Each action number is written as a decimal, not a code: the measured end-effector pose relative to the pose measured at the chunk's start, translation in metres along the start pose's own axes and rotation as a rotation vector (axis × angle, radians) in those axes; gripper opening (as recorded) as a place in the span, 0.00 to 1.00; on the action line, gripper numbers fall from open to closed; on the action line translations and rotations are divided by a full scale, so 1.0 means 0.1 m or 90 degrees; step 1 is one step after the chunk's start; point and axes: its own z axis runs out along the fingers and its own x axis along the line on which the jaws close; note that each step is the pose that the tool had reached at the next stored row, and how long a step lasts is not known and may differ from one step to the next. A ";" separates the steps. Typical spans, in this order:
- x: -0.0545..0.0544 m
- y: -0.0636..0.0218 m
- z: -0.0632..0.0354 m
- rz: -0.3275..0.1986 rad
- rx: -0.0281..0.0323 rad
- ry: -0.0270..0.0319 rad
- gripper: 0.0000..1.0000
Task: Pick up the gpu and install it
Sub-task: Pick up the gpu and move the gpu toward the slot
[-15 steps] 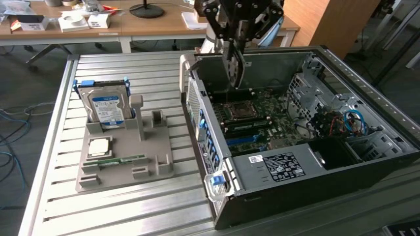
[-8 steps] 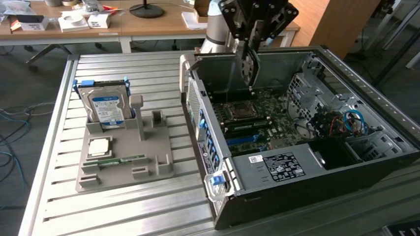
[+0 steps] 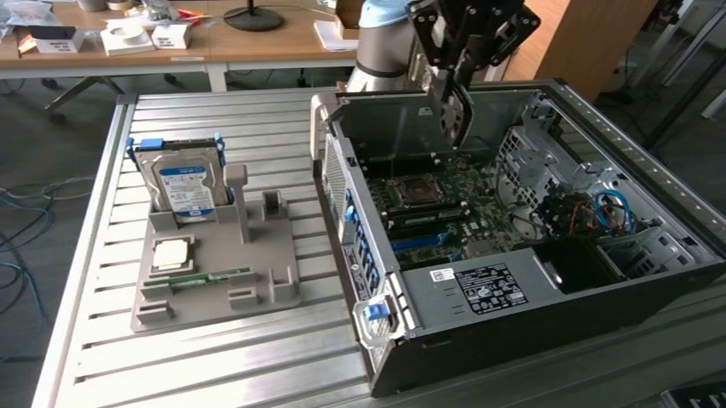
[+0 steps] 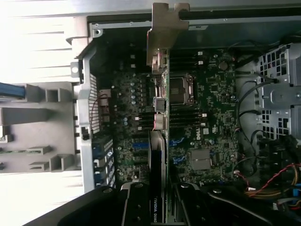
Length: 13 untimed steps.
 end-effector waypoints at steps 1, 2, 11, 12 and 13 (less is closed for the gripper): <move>-0.04 0.003 0.000 -0.001 0.0000 0.0000 0.26; -0.07 0.007 0.001 -0.001 0.0000 0.0000 0.26; -0.39 0.034 0.007 -0.007 -0.0001 0.0004 0.26; -0.42 0.037 0.007 -0.007 -0.0001 0.0004 0.26; -0.44 0.039 0.008 -0.008 -0.0002 0.0004 0.26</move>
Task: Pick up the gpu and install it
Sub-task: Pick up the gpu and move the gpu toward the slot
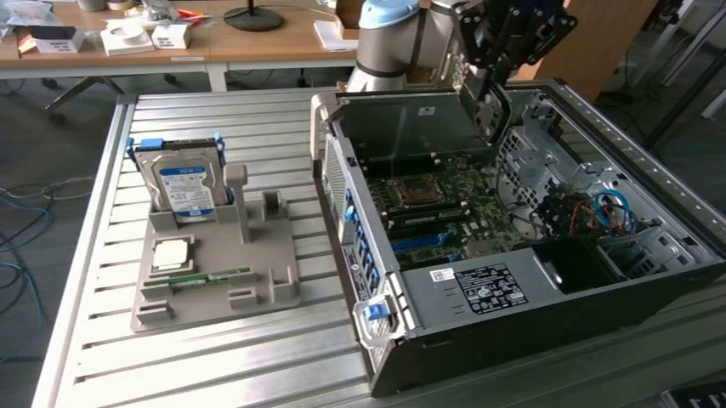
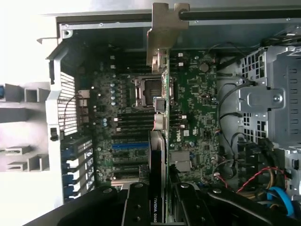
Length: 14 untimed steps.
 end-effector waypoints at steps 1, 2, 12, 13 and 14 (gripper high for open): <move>-0.03 0.002 0.001 -0.001 -0.0001 0.0000 0.26; -0.05 0.004 0.001 -0.001 -0.0001 0.0001 0.26; -0.25 0.019 0.004 -0.011 -0.0006 0.0006 0.26; -0.27 0.021 0.005 -0.012 -0.0007 0.0006 0.26; -0.29 0.022 0.005 -0.013 -0.0008 0.0007 0.26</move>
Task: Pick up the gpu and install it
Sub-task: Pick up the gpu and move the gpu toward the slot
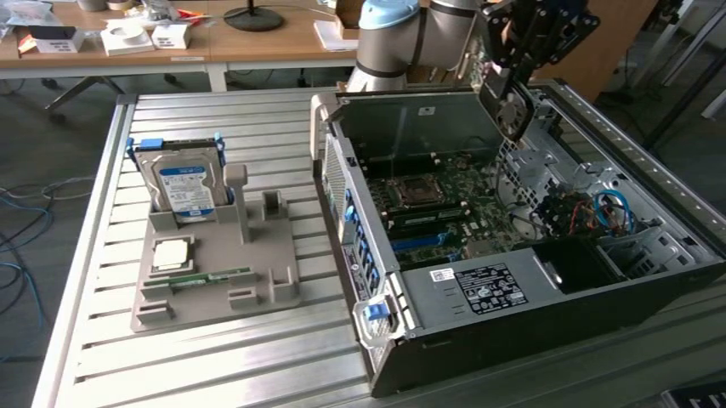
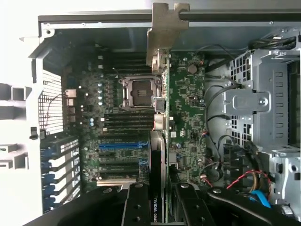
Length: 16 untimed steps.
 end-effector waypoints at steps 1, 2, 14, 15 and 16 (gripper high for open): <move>-0.02 0.001 0.001 -0.001 -0.0001 0.0001 0.26; -0.04 0.002 0.001 -0.002 -0.0002 0.0002 0.26; -0.14 0.008 0.004 -0.008 -0.0008 0.0004 0.26; -0.14 0.008 0.004 -0.008 -0.0009 0.0004 0.26; -0.14 0.008 0.005 -0.008 -0.0009 0.0004 0.26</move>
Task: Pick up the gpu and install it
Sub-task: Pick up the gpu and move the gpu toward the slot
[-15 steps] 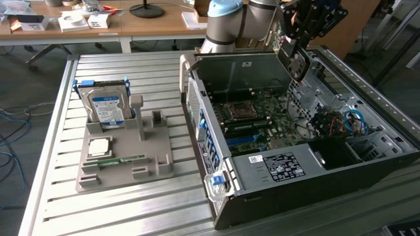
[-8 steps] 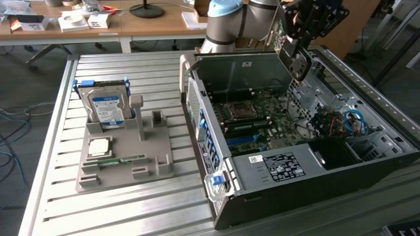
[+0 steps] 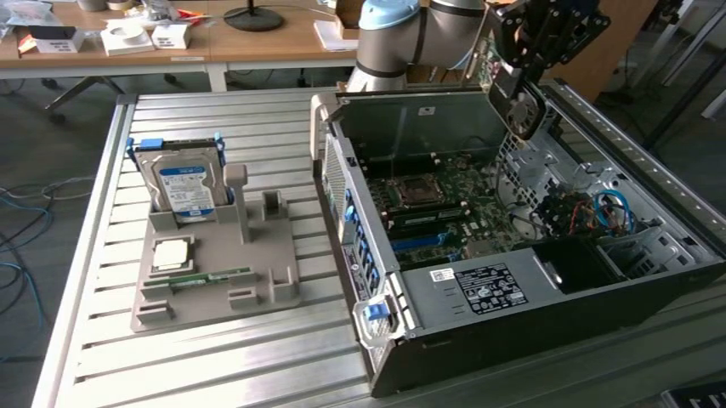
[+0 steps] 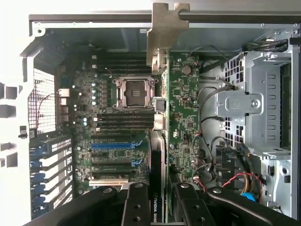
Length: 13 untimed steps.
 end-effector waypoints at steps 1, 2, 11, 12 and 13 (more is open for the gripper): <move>0.00 0.000 0.006 0.000 0.0000 0.0000 0.26; 0.00 -0.001 0.015 0.000 0.0000 0.0000 0.26; 0.00 -0.008 0.138 0.000 0.0000 0.0000 0.26; 0.00 -0.008 0.137 0.000 0.0001 0.0001 0.26; 0.00 -0.008 0.137 0.000 0.0001 0.0001 0.26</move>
